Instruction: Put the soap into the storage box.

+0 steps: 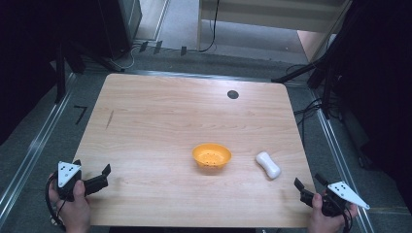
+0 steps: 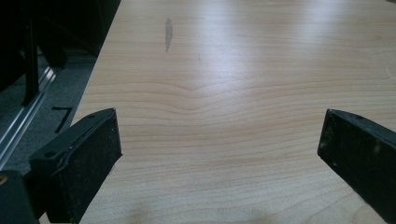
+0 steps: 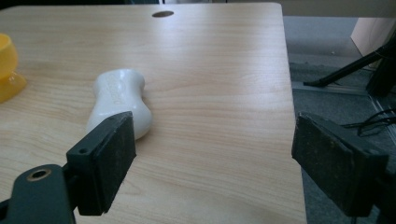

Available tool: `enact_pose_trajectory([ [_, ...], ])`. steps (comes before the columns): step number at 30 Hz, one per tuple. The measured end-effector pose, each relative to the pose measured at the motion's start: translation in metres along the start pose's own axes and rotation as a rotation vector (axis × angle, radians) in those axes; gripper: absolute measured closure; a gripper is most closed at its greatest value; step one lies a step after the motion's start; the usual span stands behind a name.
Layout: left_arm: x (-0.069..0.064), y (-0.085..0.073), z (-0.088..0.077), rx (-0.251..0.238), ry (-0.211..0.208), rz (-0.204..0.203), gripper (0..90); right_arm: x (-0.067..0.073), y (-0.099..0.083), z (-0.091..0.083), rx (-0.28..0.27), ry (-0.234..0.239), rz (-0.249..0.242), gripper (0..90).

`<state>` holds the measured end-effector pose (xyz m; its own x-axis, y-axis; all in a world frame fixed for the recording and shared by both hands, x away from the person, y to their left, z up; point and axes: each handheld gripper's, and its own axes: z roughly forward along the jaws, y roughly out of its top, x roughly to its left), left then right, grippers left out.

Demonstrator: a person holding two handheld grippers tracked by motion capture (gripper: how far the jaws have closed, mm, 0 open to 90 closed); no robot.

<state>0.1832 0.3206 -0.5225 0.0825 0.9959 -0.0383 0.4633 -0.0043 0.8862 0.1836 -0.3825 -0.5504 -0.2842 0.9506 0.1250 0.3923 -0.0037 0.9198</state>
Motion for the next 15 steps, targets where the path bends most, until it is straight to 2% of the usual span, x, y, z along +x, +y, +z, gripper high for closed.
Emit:
enact_pose_trajectory([
  [3,0.0,0.0,0.0,-0.001,0.0,-0.001,0.0,0.002,0.001,0.002,0.027,-0.009,-0.02,14.1],
  [7,-0.001,0.0,0.0,0.001,0.002,0.002,0.0,0.004,0.001,0.004,0.055,-0.017,-0.023,14.1],
  [10,0.0,0.0,0.0,-0.001,0.0,0.0,0.0,0.003,0.003,0.008,0.107,0.022,-0.012,14.8],
  [15,0.0,0.0,0.0,0.001,0.002,0.001,0.0,0.003,0.011,0.012,0.189,0.042,-0.045,15.5],
])
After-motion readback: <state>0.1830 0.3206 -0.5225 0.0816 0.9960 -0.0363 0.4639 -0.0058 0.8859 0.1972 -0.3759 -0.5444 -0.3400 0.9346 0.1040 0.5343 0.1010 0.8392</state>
